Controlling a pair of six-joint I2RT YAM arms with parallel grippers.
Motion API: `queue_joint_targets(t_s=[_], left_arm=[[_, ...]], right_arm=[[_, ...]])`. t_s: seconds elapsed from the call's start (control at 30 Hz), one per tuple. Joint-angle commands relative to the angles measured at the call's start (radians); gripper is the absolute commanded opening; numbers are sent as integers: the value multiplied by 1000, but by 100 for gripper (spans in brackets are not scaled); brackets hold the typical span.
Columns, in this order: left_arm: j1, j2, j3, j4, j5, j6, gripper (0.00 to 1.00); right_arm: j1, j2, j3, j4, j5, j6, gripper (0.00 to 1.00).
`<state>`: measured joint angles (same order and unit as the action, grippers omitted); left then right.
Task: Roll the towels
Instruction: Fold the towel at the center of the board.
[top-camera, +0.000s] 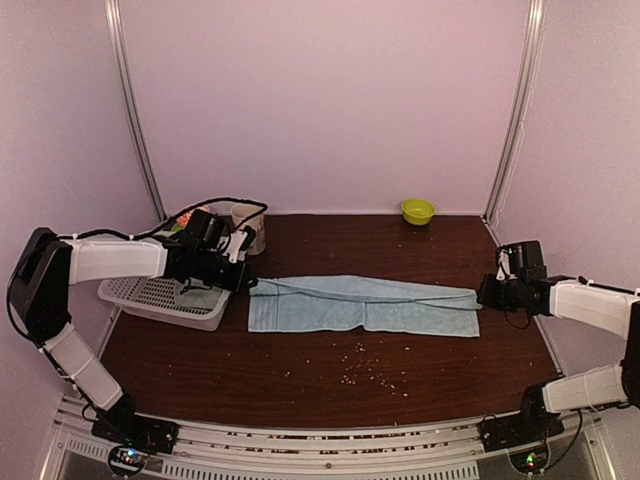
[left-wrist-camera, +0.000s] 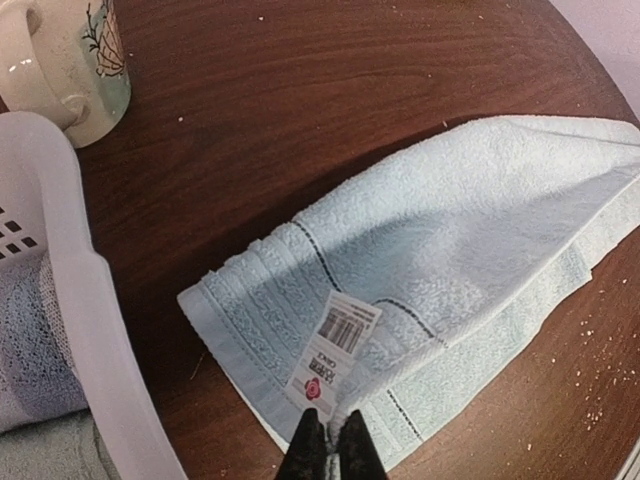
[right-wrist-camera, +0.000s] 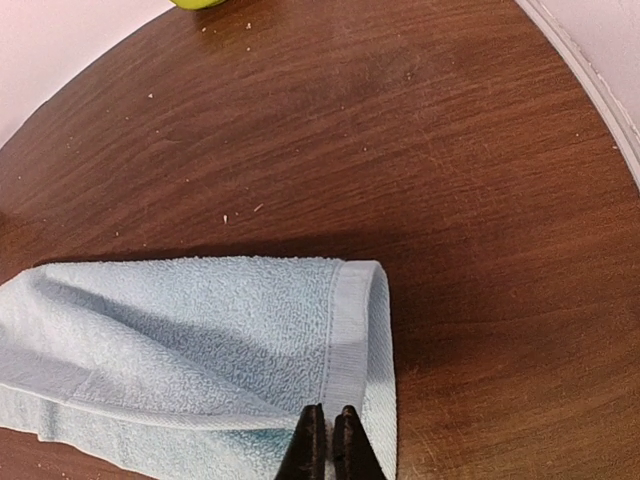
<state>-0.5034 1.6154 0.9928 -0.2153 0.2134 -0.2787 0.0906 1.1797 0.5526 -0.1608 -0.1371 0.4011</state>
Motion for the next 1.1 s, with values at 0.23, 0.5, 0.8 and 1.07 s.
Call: queue_joint_targets(t_s=[0.23, 0.5, 0.8, 1.07], left_arm=[[-7, -43, -43, -30, 16, 6, 0], [-18, -85, -80, -44, 30, -4, 0], [-40, -53, -79, -67, 29, -11, 0], [-40, -70, -53, -144, 26, -3, 29]], right_arm=[[14, -48, -46, -1, -6, 36, 0], [18, -91, -48, -47, -14, 38, 0], [22, -92, -96, -54, -33, 58, 0], [23, -150, -73, -136, -88, 105, 55]])
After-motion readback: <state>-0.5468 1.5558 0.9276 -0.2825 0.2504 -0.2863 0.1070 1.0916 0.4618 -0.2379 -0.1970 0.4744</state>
